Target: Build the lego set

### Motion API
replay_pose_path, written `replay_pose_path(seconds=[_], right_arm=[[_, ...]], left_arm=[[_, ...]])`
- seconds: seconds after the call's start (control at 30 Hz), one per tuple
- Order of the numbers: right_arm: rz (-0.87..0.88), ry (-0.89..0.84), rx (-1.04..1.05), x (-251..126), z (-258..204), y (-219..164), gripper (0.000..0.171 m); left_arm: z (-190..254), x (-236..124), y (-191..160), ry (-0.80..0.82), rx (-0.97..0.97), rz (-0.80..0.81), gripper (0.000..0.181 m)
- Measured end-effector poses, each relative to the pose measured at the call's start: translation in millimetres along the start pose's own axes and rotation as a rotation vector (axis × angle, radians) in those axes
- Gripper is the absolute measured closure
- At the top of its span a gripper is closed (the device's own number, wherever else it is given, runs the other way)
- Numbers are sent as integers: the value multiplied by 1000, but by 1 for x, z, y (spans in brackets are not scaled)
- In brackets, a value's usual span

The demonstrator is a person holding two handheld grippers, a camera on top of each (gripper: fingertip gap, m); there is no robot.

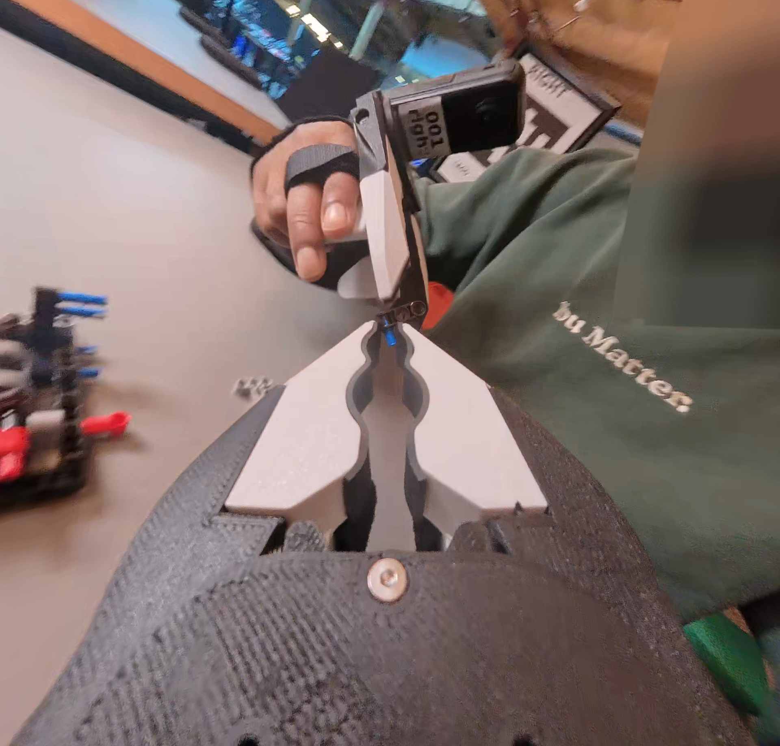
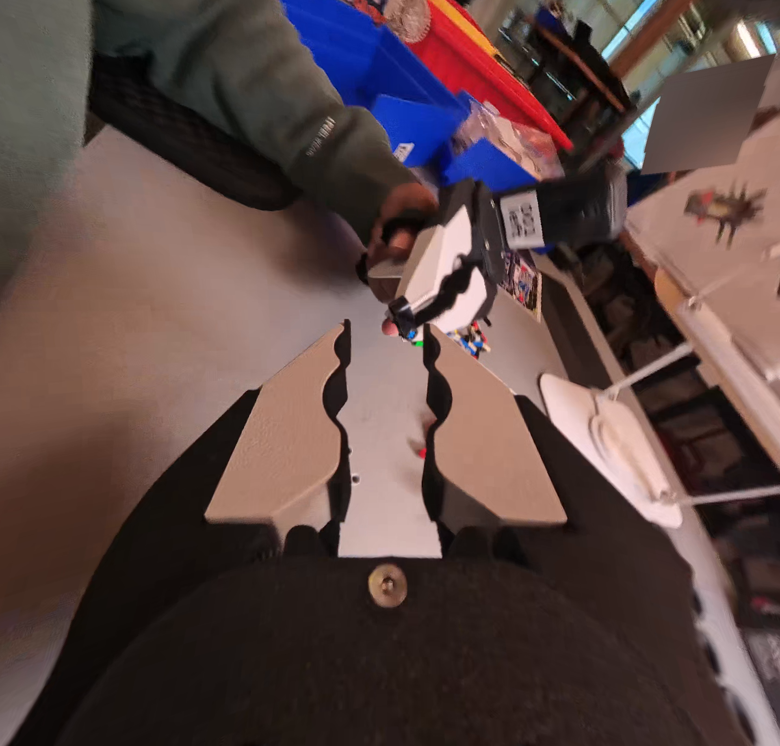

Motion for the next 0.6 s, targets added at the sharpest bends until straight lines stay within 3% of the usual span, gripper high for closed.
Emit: replay_pose_path(seconds=[0.1,0.2,0.33,0.5,0.6], right_arm=[[-10,36,-117,1,1,13,157],[-51,89,-111,-5,6,18,162],[-274,112,84,-13,28,8,165],[-517,80,172,-20,41,-4,165],[-551,93,181,-17,39,-2,165]], left_arm=[[8,12,4,-81,8,3,176],[8,15,9,-66,7,42,176],[-8,9,24,215,127,43,157],[-6,10,40,547,374,-61,165],[-8,18,33,581,362,-136,168]])
Point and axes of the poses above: each gripper's, where its closed fingertips meet, x out along the fingers, y out of its top, z = x × y across the jaws, the point moved 4 cm from there along -x, back along the fingers, and after that the axes turned 4 degrees about x, right-handed, at the moved point
